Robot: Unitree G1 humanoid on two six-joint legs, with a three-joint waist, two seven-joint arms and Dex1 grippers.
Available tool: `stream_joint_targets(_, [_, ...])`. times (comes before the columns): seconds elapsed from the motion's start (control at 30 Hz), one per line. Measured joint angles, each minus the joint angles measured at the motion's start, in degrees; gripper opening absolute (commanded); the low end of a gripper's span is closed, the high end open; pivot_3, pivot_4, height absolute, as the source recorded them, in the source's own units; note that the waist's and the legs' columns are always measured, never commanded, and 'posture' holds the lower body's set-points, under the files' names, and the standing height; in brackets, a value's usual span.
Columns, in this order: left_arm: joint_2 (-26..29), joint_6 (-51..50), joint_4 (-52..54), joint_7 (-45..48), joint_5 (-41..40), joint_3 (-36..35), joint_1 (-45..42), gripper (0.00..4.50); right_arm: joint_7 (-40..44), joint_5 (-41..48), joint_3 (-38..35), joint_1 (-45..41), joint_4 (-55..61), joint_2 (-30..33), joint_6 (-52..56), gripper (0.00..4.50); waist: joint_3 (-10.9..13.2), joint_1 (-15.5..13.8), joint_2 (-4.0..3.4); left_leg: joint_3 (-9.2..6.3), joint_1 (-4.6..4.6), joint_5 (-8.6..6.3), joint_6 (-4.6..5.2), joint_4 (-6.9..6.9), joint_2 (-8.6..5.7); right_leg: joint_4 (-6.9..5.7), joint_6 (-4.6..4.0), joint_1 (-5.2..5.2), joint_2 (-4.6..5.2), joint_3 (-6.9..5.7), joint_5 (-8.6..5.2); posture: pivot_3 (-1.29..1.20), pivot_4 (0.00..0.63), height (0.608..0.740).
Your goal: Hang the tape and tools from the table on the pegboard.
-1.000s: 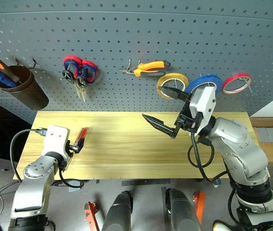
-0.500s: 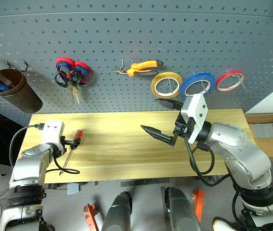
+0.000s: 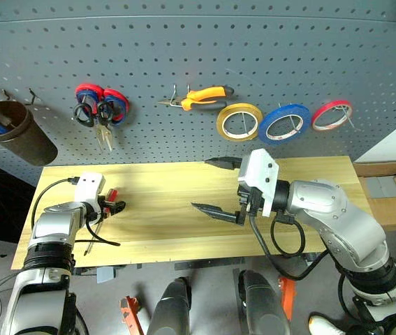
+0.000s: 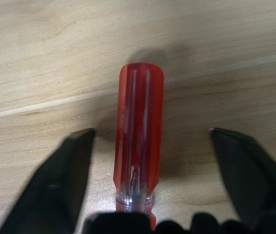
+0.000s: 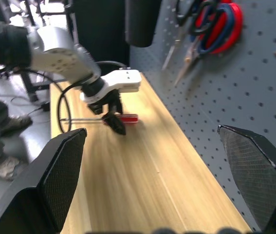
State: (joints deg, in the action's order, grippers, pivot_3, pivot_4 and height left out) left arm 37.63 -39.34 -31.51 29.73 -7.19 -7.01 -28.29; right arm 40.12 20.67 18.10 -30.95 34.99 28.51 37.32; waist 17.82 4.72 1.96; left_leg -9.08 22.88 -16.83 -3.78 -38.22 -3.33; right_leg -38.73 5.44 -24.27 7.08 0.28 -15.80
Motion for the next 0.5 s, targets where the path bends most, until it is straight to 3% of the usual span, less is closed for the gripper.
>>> stream_joint_targets(0.17, [0.64,0.22,0.40,0.99,-0.03,-0.03,0.88,1.02,0.51,-0.20,0.05,-1.11,0.04,-0.17,0.47,4.50,0.02,0.23,-0.02,0.01,-0.01,0.00,0.00,0.00,0.01,-0.02,0.00,-0.01,0.00,0.02,0.00,-0.09,0.365,0.740])
stream_joint_targets(0.2, [0.76,0.18,0.68,1.06,-0.07,-0.07,1.19,0.85,0.58,-0.18,0.05,-1.31,0.04,-0.21,0.66,4.50,0.02,0.21,-0.02,0.01,-0.01,0.00,0.00,0.00,0.01,-0.02,0.00,-0.01,0.00,0.02,0.00,-0.09,0.364,0.740])
stream_joint_targets(0.5, [0.82,1.09,15.25,-0.69,-1.50,-3.68,14.05,0.83,1.03,0.83,-0.33,-1.60,0.07,-0.48,1.26,4.50,0.04,0.26,-0.04,-0.03,-0.01,0.00,0.00,0.10,0.05,0.07,0.00,-0.10,0.03,0.17,0.00,-0.08,0.343,0.740])
